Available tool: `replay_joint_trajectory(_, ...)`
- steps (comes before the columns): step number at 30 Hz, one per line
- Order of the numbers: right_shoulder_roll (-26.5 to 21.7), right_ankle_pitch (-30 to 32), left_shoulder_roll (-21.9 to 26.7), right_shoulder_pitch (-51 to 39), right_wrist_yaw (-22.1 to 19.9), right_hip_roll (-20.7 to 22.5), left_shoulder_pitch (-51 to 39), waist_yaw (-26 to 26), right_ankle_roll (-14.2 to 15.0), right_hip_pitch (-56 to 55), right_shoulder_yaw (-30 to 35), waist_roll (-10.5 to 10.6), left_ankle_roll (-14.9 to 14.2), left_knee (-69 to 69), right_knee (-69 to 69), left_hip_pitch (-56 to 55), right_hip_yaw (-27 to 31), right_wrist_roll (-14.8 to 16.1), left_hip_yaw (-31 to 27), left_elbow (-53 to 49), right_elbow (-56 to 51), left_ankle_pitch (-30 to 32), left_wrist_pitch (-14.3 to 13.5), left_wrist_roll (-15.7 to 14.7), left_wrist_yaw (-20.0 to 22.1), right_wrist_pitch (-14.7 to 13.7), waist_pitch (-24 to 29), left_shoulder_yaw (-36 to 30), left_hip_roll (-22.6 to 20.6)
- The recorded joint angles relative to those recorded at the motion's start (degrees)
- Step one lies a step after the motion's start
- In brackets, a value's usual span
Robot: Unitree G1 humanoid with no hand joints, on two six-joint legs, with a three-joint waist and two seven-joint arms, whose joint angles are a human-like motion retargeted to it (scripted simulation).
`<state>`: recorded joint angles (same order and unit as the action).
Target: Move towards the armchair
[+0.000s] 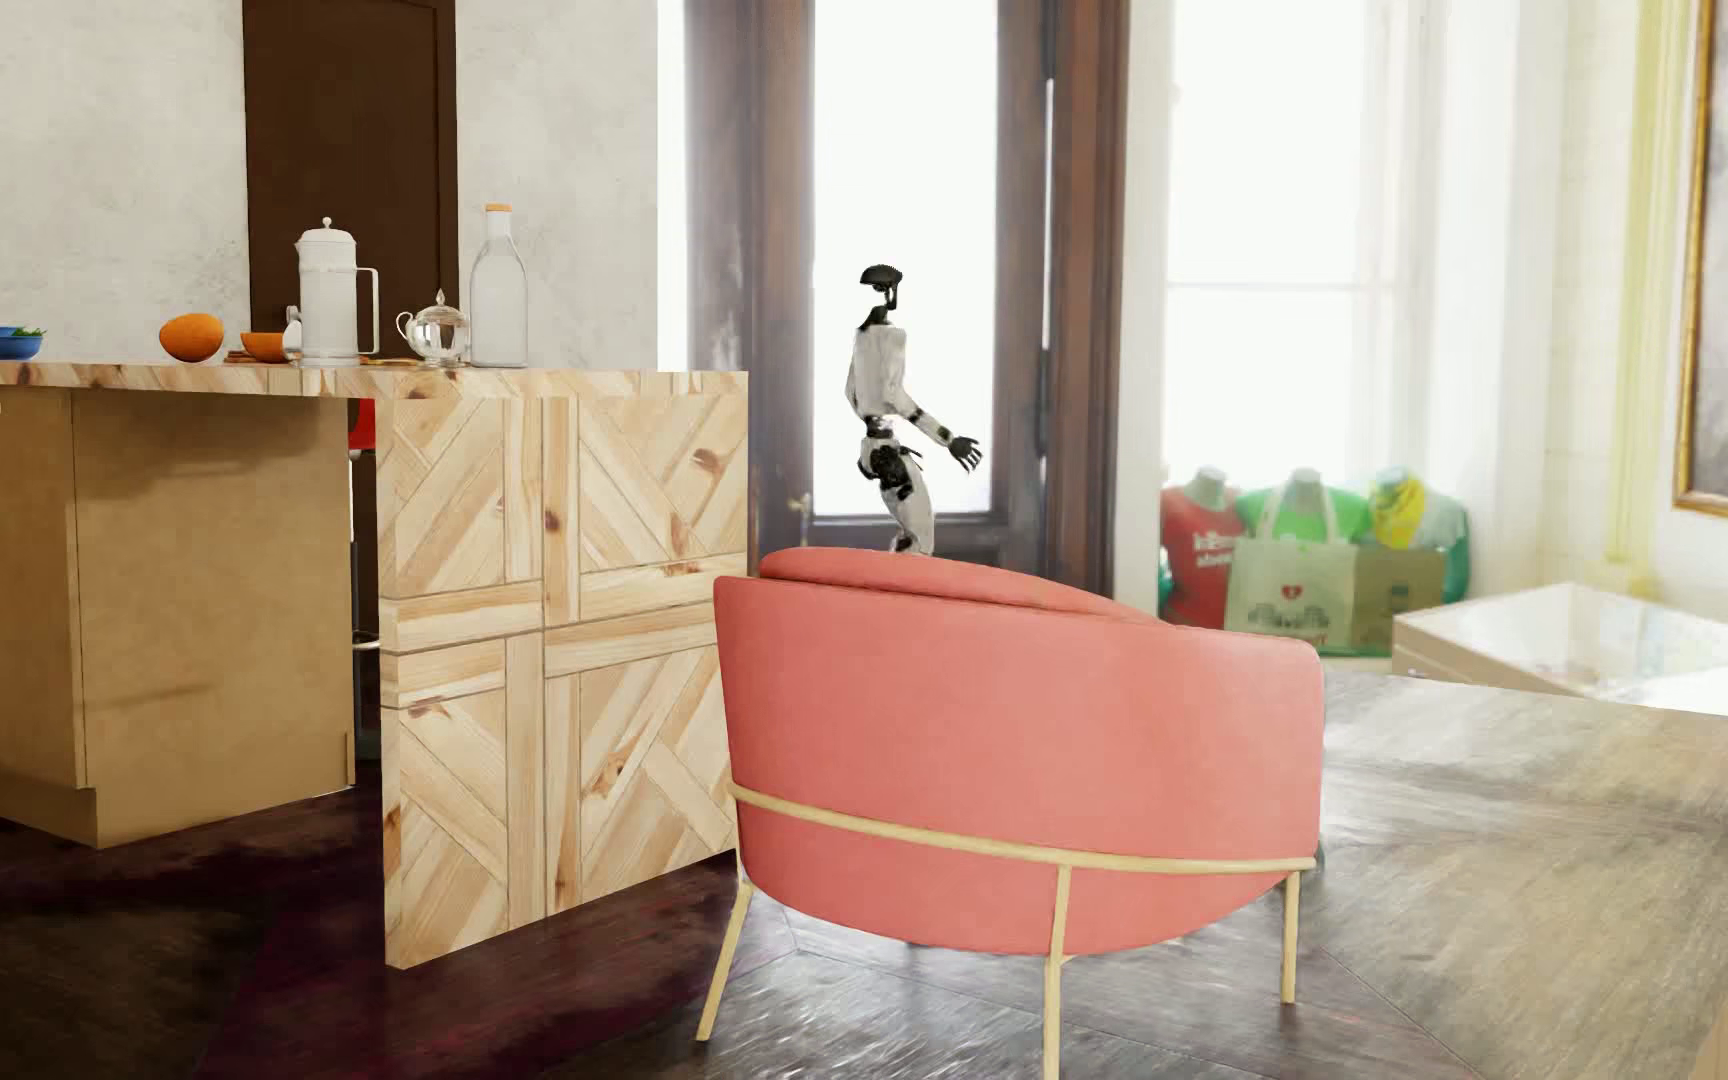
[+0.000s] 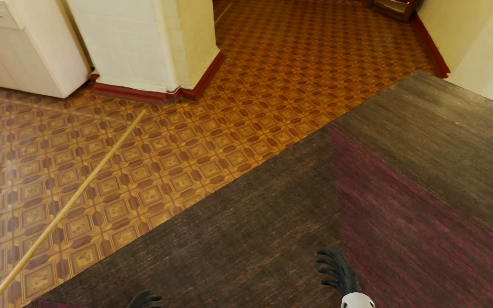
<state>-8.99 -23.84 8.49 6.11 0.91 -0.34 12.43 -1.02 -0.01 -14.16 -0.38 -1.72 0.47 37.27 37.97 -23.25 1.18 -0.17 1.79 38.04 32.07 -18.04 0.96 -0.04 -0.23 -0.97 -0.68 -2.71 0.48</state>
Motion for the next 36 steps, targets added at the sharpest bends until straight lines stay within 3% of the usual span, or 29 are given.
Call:
replay_joint_trajectory(2,-0.86,-7.95,2.53,2.77,-0.06,-0.66,-0.8,-4.84,0.2,-7.88,-0.9,1.06,-3.97,13.42,12.28,-6.56,-0.85,-1.29,1.42,-1.25,5.14,-12.68,1.65,-0.61,-0.81,-0.2,-1.42,-2.49,3.29)
replay_joint_trajectory(4,-0.59,-13.88,2.52,9.15,0.08,-0.64,-4.58,-9.52,1.79,-11.22,-1.19,3.07,-9.45,16.39,16.7,-8.55,-0.59,0.1,1.81,-2.45,4.85,-12.9,4.06,-0.59,-0.42,4.16,-2.04,-3.83,4.74)
replay_joint_trajectory(5,0.25,-17.58,3.4,12.2,0.45,-1.66,-6.71,-11.5,0.16,-11.67,-1.89,2.74,-9.78,15.91,18.02,-7.52,-0.62,2.01,2.39,-3.04,2.87,-13.65,4.06,-0.52,0.27,7.12,-1.37,-3.7,4.4)
replay_joint_trajectory(7,-0.29,-20.24,0.66,16.05,-0.58,-3.78,-11.71,-9.91,-1.89,-12.13,-0.92,1.68,-4.51,14.16,20.34,-7.62,-0.85,6.38,2.15,-4.53,1.44,-8.19,0.52,0.33,2.67,12.47,-0.73,-1.78,2.53)
replay_joint_trajectory(8,-1.16,-19.38,1.24,15.12,-1.53,-3.78,-12.69,-7.66,1.53,-12.4,-0.92,1.4,0.31,13.14,20.65,-7.8,-0.84,8.27,2.07,-4.99,1.61,-4.1,-2.19,0.93,4.11,14.64,-0.13,-4.65,2.49)
replay_joint_trajectory(9,-1.91,-18.2,1.35,12.04,-2.68,-4.17,-10.51,-6.22,2.39,-12.62,-0.66,1.37,2.45,14.14,20.58,-7.88,-1.4,9.47,2.17,-4.48,2.42,-6.19,-5.05,2.04,5.5,15.16,0.51,-4.57,2.89)
replay_joint_trajectory(10,-2.47,-15.41,0.97,8.84,-3.65,-3.56,-6.8,-4.26,3.63,-13.32,-0.42,2.54,3.37,18.46,19.77,-9.09,-1.83,9.55,0.59,-4.07,4.39,-11.35,-6.56,3.32,6.65,13.98,0.22,-3.25,3.46)
replay_joint_trajectory(11,-2.01,-12.17,-0.03,7.83,-4.22,-2.34,-3.48,-1.97,2.37,-13.37,0.38,4.08,3.49,24.75,18.28,-9.78,-1.83,8.24,-2.56,-2.83,6.65,-13.92,-5.8,4.48,7.32,10.91,-0.47,-1.12,2.84)
replay_joint_trajectory(13,-0.58,-11.23,1.52,7.63,-3.14,-0.71,2.28,-2.72,0.49,-13.58,0.86,5.84,1.76,18.01,17.51,-3.53,-0.02,5.72,-4.61,-3.79,4.63,-17.83,0.17,4.3,7.4,5.06,-1.39,-1.54,4.16)
replay_joint_trajectory(14,2.13,-9.56,1.43,6.51,-2.66,-0.69,3.49,-6.85,-0.3,-13.03,1.59,5.5,-3.57,14.41,16.66,-1.17,1.16,4.66,-2.24,-4.05,5.09,-15.79,3.08,3.45,7.45,2.66,-1.1,-2.04,5.51)
replay_joint_trajectory(15,3.02,-7.96,1.66,7.5,-1.72,-1.15,2.3,-10.55,-1.7,-13.1,2.11,4.66,-11.41,11.84,16.25,0.8,2.18,4.05,0.49,-5.83,3.28,-11.97,5.66,1.83,7.5,1.91,-0.77,-3.52,6.64)
replay_joint_trajectory(16,2.67,-8.25,1.91,9.58,-0.92,-3.08,-2.77,-13.29,-2.47,-12.29,1.35,3.22,-15.46,10.53,16.52,3.42,1.54,3.56,2.67,-6.06,2.55,-11.11,7.46,-0.11,7.49,1.85,0.29,-4.28,7.02)
replay_joint_trajectory(17,-1.43,-10.77,0.93,11.79,-0.84,-3.81,-8.86,-14.2,5.18,-11.45,2.71,3.16,-14.03,10.14,16.27,4.62,0.62,3.61,3.39,-6.95,5.31,-12.14,7.39,-2.17,7.27,2.31,0.31,-3.72,8.0)
replay_joint_trajectory(18,-2.49,-10.18,0.96,13.64,-1.65,-4.22,-10.4,-14.46,1.88,-9.9,1.23,2.1,-8.88,8.26,15.47,6.81,-0.2,4.24,3.37,-8.29,6.19,-12.67,3.82,-3.45,6.78,3.85,-0.2,-4.1,7.56)
replay_joint_trajectory(19,-3.18,-8.95,0.0,13.6,-3.2,-3.66,-10.98,-13.94,1.62,-7.72,2.15,1.6,-4.61,11.06,14.14,7.03,-0.67,4.94,2.62,-8.79,7.18,-12.42,-0.13,-3.82,6.42,5.24,0.28,-3.86,7.99)
replay_joint_trajectory(20,-3.64,-9.52,-2.14,13.15,-5.05,-2.62,-10.04,-10.97,1.47,-6.56,3.58,1.52,-3.13,21.58,13.2,2.8,0.73,5.32,0.25,-6.65,5.69,-5.58,-4.37,-3.18,6.02,6.25,0.64,-2.99,7.64)
replay_joint_trajectory(21,-3.05,-10.1,-1.2,12.52,-6.46,-2.16,-7.63,-8.33,1.47,-3.84,4.1,2.13,-2.58,28.08,11.05,-1.6,0.74,5.63,-2.63,-3.98,6.58,0.45,-5.92,-1.59,4.99,5.72,0.9,-3.01,6.85)
replay_joint_trajectory(23,-1.82,-10.32,1.33,7.48,-7.84,-1.13,1.01,-2.77,1.96,2.05,2.77,4.68,-2.98,22.98,4.5,-7.89,1.4,6.14,-5.54,-2.51,3.38,-5.19,-4.47,2.41,2.8,6.06,0.45,1.83,5.29)
replay_joint_trajectory(25,1.68,-11.82,4.4,0.47,-5.98,-0.27,5.25,-1.34,1.2,4.15,2.76,5.74,-7.47,13.13,6.71,-7.56,3.34,3.66,-5.08,-1.42,1.3,-5.99,-0.38,4.41,2.06,5.98,0.75,2.62,6.06)
replay_joint_trajectory(26,2.6,-6.92,6.57,-1.7,-3.55,-1.18,3.93,-3.36,-4.33,0.29,4.82,3.34,-8.51,12.99,18.45,-4.41,3.12,2.8,-2.85,0.44,3.79,-8.34,0.64,3.89,2.66,5.9,2.3,2.03,6.2)
replay_joint_trajectory(27,1.52,0.4,6.72,1.08,0.06,-2.33,1.14,-5.84,-7.83,-5.68,4.17,0.7,-6.5,10.78,27.17,-1.24,0.42,3.09,-0.57,-0.27,5.19,-9.59,1.62,2.21,4.22,5.88,2.4,2.09,6.2)
replay_joint_trajectory(28,0.39,2.21,5.83,5.58,3.26,-2.72,-3.54,-8.91,-7.11,-10.14,1.26,-1.6,-7.07,7.74,30.51,3.12,-3.06,3.46,1.17,-3.05,4.93,-10.5,3.26,0.34,6.11,6.36,3.13,1.35,6.57)
replay_joint_trajectory(29,-2.03,-2.15,5.61,9.86,4.84,-2.56,-10.03,-13.55,-4.48,-13.89,-0.18,-3.48,-7.62,5.03,28.71,7.44,-6.04,3.16,2.4,-6.9,3.28,-11.86,4.57,-1.4,7.74,7.47,3.95,-0.73,7.12)
replay_joint_trajectory(30,-2.87,-4.16,3.31,12.72,3.45,-2.21,-14.8,-16.6,-3.38,-16.08,0.47,-5.65,-8.76,11.78,20.55,6.72,-5.8,1.36,2.66,-6.22,2.97,-9.85,0.91,-2.43,8.72,8.58,3.69,-1.06,7.04)
replay_joint_trajectory(31,-4.27,-4.12,-1.46,13.89,0.84,-1.17,-16.86,-17.56,-3.78,-14.8,4.21,-5.66,-10.1,24.64,15.02,1.94,-5.57,-0.71,0.66,-3.66,8.71,-2.85,-4.16,-2.51,9.18,8.62,3.31,-1.66,7.49)
replay_joint_trajectory(32,-3.91,-6.41,-2.38,13.68,-2.01,0.31,-14.34,-15.97,-3.75,-12.48,6.29,-4.26,-11.13,31.69,14.79,-3.58,-4.77,-1.79,-2.22,-3.46,13.26,2.11,-8.52,-1.69,8.75,9.13,3.43,-7.5,6.51)
replay_joint_trajectory(34,-0.6,-10.31,-2.65,11.99,-6.23,2.33,-7.02,-9.38,-3.1,-5.72,5.74,0.22,-11.75,23.72,12.95,-12.33,-2.95,0.59,-4.02,-2.79,5.93,-1.88,-10.93,2.07,4.83,10.52,5.41,-4.54,4.52)
replay_joint_trajectory(35,0.97,-12.19,0.42,8.86,-7.39,3.66,-3.94,-7.83,-3.09,-4.29,4.52,3.13,-12.44,15.75,16.06,-15.88,-2.47,1.87,-3.5,-1.79,2.35,-1.3,-11.08,4.2,2.71,9.94,5.94,-1.75,4.56)
replay_joint_trajectory(36,1.29,-6.64,4.83,5.61,-7.06,3.46,-2.23,-8.14,-5.71,-7.65,5.47,3.5,-8.61,17.15,27.57,-14.96,-1.92,2.7,-3.34,0.18,2.94,-0.43,-10.39,5.38,1.8,8.34,5.98,-0.72,4.15)
